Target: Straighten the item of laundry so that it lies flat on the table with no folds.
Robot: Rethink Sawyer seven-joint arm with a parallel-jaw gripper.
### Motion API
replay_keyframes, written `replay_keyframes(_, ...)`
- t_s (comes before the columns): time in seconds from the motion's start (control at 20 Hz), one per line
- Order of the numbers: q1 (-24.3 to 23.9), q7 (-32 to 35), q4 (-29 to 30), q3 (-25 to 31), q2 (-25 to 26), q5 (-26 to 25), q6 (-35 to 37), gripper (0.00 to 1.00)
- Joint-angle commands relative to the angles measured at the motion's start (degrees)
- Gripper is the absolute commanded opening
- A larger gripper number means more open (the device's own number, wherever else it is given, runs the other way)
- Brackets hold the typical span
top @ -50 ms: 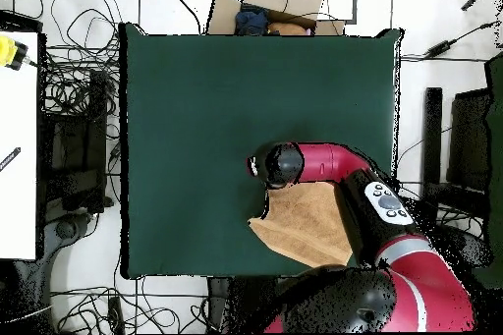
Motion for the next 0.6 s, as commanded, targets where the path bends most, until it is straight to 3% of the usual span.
replay_keyframes(0.05, -0.46, 1.39, 3.37, 2.65, 1.82, 1.03, 2.0, 1.0)
replay_keyframes(0.25, 0.34, 4.92, 5.17, 1.25, -0.03, 0.74, -1.17, 1.0)
replay_keyframes(0.6, 0.69, 4.6, 5.98, 1.59, -2.03, -0.02, -2.35, 1.0)
